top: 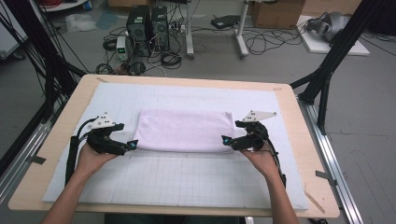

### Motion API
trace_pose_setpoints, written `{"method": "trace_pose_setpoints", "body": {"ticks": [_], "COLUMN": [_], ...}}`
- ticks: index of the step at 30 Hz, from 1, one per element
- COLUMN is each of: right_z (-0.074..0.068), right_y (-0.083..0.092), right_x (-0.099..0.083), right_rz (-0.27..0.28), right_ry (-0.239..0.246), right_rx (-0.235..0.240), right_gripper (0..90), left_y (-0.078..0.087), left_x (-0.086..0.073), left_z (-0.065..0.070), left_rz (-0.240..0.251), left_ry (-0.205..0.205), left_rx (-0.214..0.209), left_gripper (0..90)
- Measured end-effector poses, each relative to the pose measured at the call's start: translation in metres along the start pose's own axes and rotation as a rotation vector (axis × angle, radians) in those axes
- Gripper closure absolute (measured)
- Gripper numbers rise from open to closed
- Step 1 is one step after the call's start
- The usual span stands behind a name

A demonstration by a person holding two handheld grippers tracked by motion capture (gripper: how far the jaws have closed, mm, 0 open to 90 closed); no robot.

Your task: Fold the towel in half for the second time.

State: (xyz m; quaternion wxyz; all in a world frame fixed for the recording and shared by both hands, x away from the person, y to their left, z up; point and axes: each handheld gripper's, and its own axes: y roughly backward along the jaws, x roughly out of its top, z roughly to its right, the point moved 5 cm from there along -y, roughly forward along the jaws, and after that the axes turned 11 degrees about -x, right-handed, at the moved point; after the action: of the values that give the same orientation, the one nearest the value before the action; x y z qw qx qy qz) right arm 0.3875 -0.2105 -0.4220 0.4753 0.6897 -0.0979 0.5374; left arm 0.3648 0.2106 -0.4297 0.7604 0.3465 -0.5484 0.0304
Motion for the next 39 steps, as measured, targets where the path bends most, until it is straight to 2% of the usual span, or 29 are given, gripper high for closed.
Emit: {"method": "trace_pose_setpoints", "body": {"ticks": [6, 14, 16, 17, 28, 29, 39], "right_z": [-0.005, -0.010, -0.011, -0.011, -0.013, -0.012, -0.020], "right_y": [0.007, 0.014, 0.017, 0.019, 0.033, 0.034, 0.050], "right_x": [0.000, 0.001, -0.001, -0.002, -0.025, -0.027, -0.040], "right_rz": [0.001, 0.001, 0.020, 0.027, 0.018, 0.026, 0.044], "right_ry": [0.009, 0.028, 0.029, 0.012, 0.014, 0.017, 0.005], "right_rx": [-0.002, -0.007, -0.004, 0.008, -0.014, -0.018, -0.018], "right_gripper": [11.4, 11.4, 11.4, 11.4, 11.4, 11.4, 11.4], "left_y": [0.004, 0.015, 0.017, 0.018, 0.028, 0.028, 0.034], "left_x": [-0.007, -0.013, -0.015, -0.015, -0.019, -0.019, -0.026], "left_z": [0.004, 0.010, 0.012, 0.013, 0.022, 0.023, 0.029], "left_rz": [-0.018, -0.009, -0.010, -0.010, -0.001, 0.010, 0.000], "left_ry": [-0.009, -0.012, -0.013, -0.017, -0.029, -0.022, -0.015], "left_rx": [0.011, 0.021, 0.020, 0.022, 0.028, 0.028, 0.027], "left_gripper": [6.3, 6.3, 6.3, 6.3, 6.3, 6.3, 6.3]}}
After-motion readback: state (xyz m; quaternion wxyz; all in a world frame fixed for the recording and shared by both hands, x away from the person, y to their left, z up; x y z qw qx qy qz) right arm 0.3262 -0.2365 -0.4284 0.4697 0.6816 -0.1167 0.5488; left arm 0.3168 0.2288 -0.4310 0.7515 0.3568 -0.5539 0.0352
